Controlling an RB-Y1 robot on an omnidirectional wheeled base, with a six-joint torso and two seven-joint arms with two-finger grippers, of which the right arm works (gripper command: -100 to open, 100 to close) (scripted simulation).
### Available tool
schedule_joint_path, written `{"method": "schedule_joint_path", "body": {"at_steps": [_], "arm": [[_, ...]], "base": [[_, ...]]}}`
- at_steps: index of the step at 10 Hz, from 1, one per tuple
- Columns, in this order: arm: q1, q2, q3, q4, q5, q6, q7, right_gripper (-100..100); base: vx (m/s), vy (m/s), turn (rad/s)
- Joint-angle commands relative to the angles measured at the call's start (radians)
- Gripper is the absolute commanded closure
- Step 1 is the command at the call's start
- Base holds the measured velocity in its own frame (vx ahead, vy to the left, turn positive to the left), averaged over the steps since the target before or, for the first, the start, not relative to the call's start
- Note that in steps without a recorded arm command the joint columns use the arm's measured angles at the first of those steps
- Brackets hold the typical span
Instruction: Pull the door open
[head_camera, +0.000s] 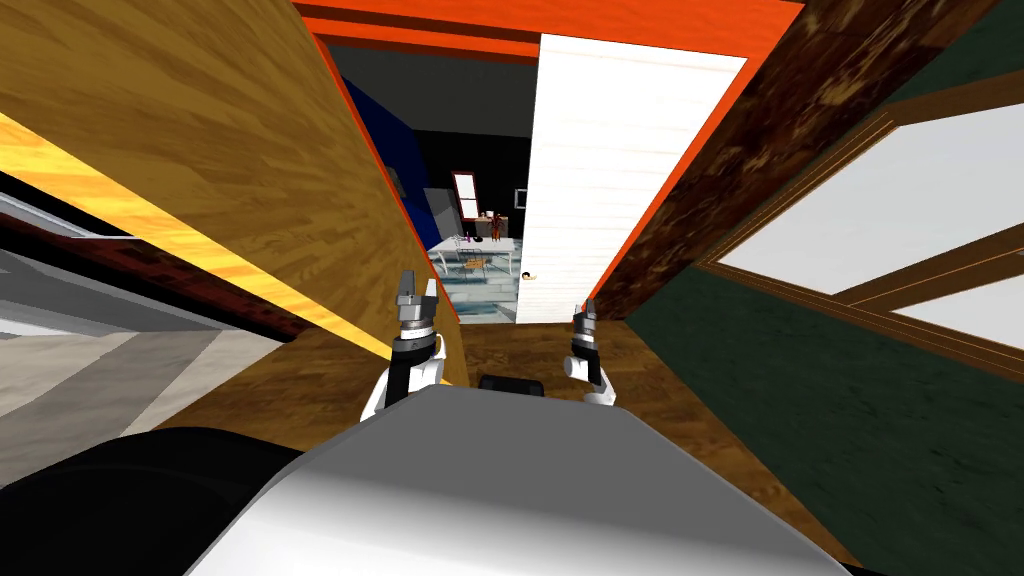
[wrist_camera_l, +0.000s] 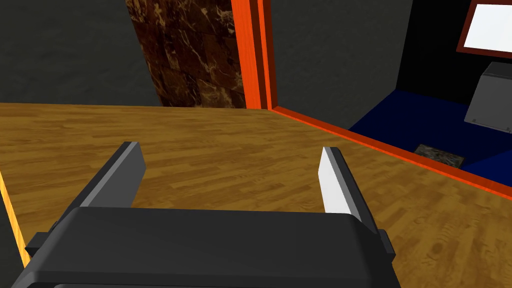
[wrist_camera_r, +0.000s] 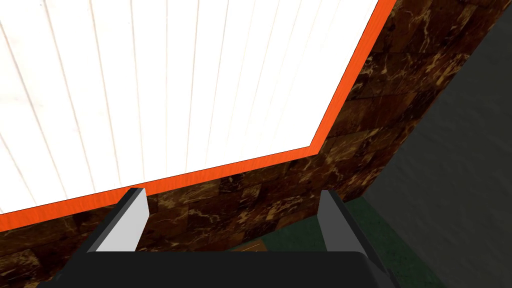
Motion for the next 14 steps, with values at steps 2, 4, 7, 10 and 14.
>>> {"method": "schedule_joint_path", "body": {"at_steps": [2, 4, 7, 10, 14], "arm": [[-0.017, -0.001, -0.004, 0.064, -0.004, -0.007, 0.002, -100], [-0.032, -0.001, -0.008, 0.102, -0.007, -0.012, 0.003, -100], [-0.062, -0.001, -0.016, 0.178, -0.013, -0.022, 0.005, -100], [-0.107, 0.001, -0.027, 0.277, -0.021, -0.037, 0.008, -100], [-0.151, 0.004, -0.038, 0.399, -0.029, -0.051, 0.012, -100]], "base": [[0.075, -0.032, 0.071], [0.051, -0.017, 0.056], [0.059, -0.018, 0.083], [0.073, -0.028, 0.108], [0.080, -0.024, 0.090]]}}
